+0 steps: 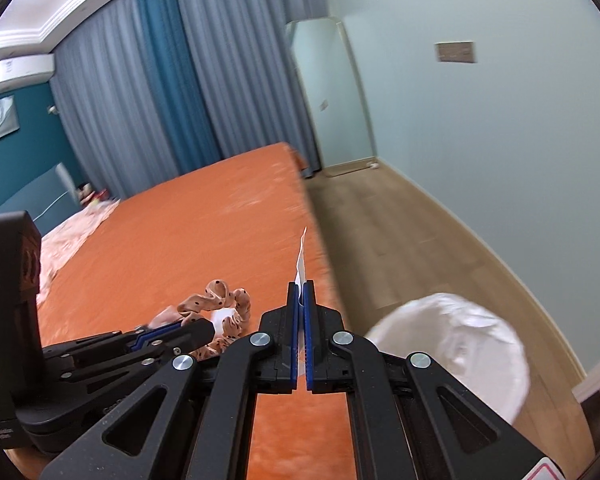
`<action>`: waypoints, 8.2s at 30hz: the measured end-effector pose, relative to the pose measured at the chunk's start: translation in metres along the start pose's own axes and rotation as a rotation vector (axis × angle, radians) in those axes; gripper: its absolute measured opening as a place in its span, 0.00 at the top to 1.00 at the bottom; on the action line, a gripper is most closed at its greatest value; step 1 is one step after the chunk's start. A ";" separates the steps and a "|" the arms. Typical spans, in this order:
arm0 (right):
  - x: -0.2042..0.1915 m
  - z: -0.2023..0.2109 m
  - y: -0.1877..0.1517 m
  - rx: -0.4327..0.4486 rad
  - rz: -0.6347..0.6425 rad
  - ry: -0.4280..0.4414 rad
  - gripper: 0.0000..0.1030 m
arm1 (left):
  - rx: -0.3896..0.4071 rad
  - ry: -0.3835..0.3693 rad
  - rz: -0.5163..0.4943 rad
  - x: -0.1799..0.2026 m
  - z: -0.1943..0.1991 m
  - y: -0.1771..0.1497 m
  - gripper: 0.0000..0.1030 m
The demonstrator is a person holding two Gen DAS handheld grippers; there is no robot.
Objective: Collect trash
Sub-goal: 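Carry the pink scrunchie with the right tool over the wastebasket, then open the right tool to drop the pink scrunchie into the wastebasket, then move the right tool back to the pile and close on the beige cloth, then carry the beige cloth with the right tool over the wastebasket and open, then move the right tool back to the pile and close on the grey pouch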
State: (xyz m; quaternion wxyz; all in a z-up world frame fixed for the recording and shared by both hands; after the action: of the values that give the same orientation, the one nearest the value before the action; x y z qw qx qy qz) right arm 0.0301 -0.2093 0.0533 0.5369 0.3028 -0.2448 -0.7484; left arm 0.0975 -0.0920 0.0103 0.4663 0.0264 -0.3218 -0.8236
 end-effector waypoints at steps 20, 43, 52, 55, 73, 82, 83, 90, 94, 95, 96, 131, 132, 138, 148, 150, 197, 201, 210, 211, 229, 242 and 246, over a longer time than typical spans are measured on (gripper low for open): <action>0.113 0.020 -0.027 0.012 -0.199 -0.148 0.98 | -0.083 -0.120 -0.222 0.123 -0.064 0.014 0.90; 0.110 0.013 -0.032 -0.007 -0.205 -0.180 0.78 | -0.084 -0.059 -0.116 0.101 -0.074 0.012 0.46; 0.094 0.008 -0.029 -0.018 -0.166 -0.167 0.69 | -0.057 -0.034 -0.079 0.081 -0.057 0.009 0.46; 0.086 0.005 -0.028 -0.027 -0.146 -0.160 0.69 | -0.050 -0.024 -0.066 0.073 -0.053 0.006 0.46; 0.033 -0.009 -0.029 -0.067 -0.045 -0.121 0.62 | -0.023 0.025 0.027 0.020 -0.024 -0.013 0.46; 0.007 -0.021 -0.034 -0.092 -0.005 -0.097 0.57 | -0.029 0.092 0.111 -0.031 -0.014 -0.031 0.45; 0.003 -0.023 -0.035 -0.097 -0.001 -0.093 0.57 | -0.031 0.104 0.123 -0.039 -0.013 -0.035 0.45; -0.032 -0.044 -0.044 -0.143 0.050 -0.061 0.56 | -0.058 0.167 0.258 -0.102 -0.010 -0.059 0.42; -0.054 -0.059 -0.051 -0.175 0.078 -0.032 0.52 | -0.063 0.217 0.319 -0.135 -0.006 -0.076 0.34; -0.060 -0.062 -0.053 -0.181 0.083 -0.024 0.51 | -0.070 0.227 0.336 -0.145 -0.006 -0.081 0.34; -0.066 -0.067 -0.055 -0.191 0.090 -0.014 0.51 | -0.079 0.239 0.357 -0.155 -0.007 -0.086 0.34; -0.188 -0.256 -0.102 -0.523 0.235 0.082 0.68 | -0.146 0.104 0.761 -0.357 -0.055 -0.143 0.58; -0.188 -0.260 -0.103 -0.531 0.233 0.082 0.73 | -0.144 0.091 0.759 -0.356 -0.058 -0.140 0.60; -0.182 -0.271 -0.106 -0.564 0.202 0.098 0.92 | -0.135 0.088 0.737 -0.351 -0.069 -0.126 0.66; -0.174 -0.237 -0.092 -0.495 0.183 0.133 0.95 | -0.105 0.210 0.621 -0.318 -0.044 -0.103 0.71; -0.170 -0.224 -0.086 -0.469 0.173 0.146 0.95 | -0.090 0.226 0.592 -0.307 -0.034 -0.099 0.71; 0.132 -0.030 -0.060 -0.108 -0.274 -0.168 0.95 | -0.152 0.123 -0.214 0.107 -0.109 -0.001 0.70; 0.131 -0.033 -0.060 -0.109 -0.281 -0.177 0.94 | -0.160 0.118 -0.229 0.115 -0.115 0.001 0.67; 0.135 -0.032 -0.059 -0.099 -0.279 -0.184 0.80 | -0.152 0.130 -0.207 0.121 -0.115 0.007 0.48; 0.135 -0.032 -0.059 -0.099 -0.285 -0.185 0.80 | -0.152 0.132 -0.203 0.119 -0.114 0.007 0.47; 0.096 -0.032 -0.056 -0.120 -0.202 -0.160 0.72 | -0.126 0.178 -0.099 0.073 -0.083 -0.003 0.47; 0.024 -0.045 -0.053 -0.151 -0.059 -0.097 0.69 | -0.093 0.261 0.040 0.000 -0.051 -0.021 0.36; 0.002 -0.049 -0.055 -0.160 -0.022 -0.081 0.65 | -0.084 0.277 0.087 -0.025 -0.041 -0.029 0.31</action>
State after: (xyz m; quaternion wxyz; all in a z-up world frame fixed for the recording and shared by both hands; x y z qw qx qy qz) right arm 0.0286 -0.1968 -0.0195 0.5408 0.2312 -0.2021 -0.7831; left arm 0.1041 -0.0827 -0.0441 0.5421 0.1064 -0.2203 -0.8039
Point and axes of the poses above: each gripper's, at about its wrist camera, not at the fingertips, and z roughly against the way its jaws point, x to its right, y to its top, the point moved 2 cm from there along -z, roughly the way its jaws point, and after that the axes turned 11 degrees about -x, right-handed, at the moved point
